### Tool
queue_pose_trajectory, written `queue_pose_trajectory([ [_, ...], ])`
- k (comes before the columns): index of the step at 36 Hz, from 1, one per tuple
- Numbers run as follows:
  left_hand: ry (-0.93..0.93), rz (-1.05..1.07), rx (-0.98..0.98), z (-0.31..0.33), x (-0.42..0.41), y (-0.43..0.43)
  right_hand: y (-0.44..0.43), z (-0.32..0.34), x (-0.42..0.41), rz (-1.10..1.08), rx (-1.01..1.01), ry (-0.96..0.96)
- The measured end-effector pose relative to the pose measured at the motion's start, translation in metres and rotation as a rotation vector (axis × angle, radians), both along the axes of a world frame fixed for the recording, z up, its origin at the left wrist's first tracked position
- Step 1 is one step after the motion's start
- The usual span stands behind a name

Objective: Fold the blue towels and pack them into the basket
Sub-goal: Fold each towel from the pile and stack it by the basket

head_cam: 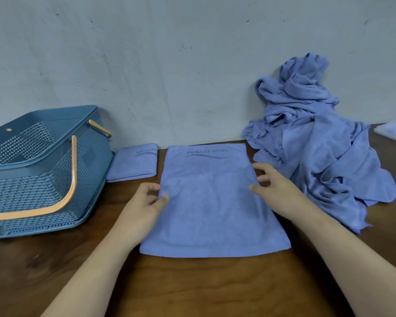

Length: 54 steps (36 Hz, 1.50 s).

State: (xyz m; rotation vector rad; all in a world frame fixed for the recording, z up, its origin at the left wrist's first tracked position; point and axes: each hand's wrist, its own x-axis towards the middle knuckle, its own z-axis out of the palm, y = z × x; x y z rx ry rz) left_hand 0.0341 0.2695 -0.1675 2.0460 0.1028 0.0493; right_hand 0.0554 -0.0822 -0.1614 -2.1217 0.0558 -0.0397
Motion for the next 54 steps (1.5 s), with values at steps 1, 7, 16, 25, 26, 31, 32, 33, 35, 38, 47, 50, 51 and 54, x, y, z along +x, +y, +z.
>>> queue_pose_trajectory([
  [1, -0.009, -0.029, 0.045, -0.002, 0.000, -0.001, 0.002, -0.001, -0.001, 0.034, -0.095, -0.017],
  [7, 0.094, -0.320, 0.129, 0.006, -0.007, 0.012, -0.006, 0.009, -0.010, 0.199, -0.382, -0.009],
  [16, 0.639, -0.818, 0.005, 0.040, -0.026, 0.031, -0.027, 0.029, -0.016, 0.297, -0.185, 0.329],
  [25, 0.395, -0.312, -0.264, 0.018, -0.002, 0.044, -0.012, 0.011, -0.008, 0.049, -0.344, 0.061],
  [26, 0.390, -0.301, -0.272, 0.017, -0.001, 0.043, -0.012, 0.010, -0.008, 0.024, -0.389, 0.045],
  [31, 0.076, -0.055, -0.005, 0.006, 0.004, 0.033, -0.002, 0.002, -0.007, -0.010, -0.507, -0.255],
  [32, -0.044, 0.025, 0.135, 0.002, 0.006, 0.028, 0.001, -0.001, -0.007, 0.038, -0.511, -0.315],
  [33, -0.154, 0.071, 0.256, 0.000, 0.007, 0.023, 0.004, -0.002, -0.006, 0.105, -0.535, -0.344],
  [35, -0.319, 0.003, 0.399, -0.006, 0.005, 0.009, 0.010, -0.005, -0.005, 0.263, -0.618, -0.300],
  [38, -0.283, -0.185, 0.590, -0.013, -0.001, -0.006, 0.015, -0.011, -0.004, 0.402, -0.738, -0.081],
  [47, 0.217, -0.501, 0.887, 0.008, -0.025, -0.009, -0.004, 0.016, -0.021, 0.549, -0.746, 0.181],
  [50, 0.269, -0.542, 0.888, 0.017, -0.035, -0.006, -0.015, 0.026, -0.027, 0.567, -0.657, 0.170],
  [51, 0.261, -0.531, 0.875, 0.019, -0.036, -0.007, -0.015, 0.027, -0.026, 0.552, -0.630, 0.117],
  [54, 0.116, -0.423, 0.816, 0.019, -0.032, -0.015, -0.004, 0.019, -0.017, 0.404, -0.514, -0.071],
])
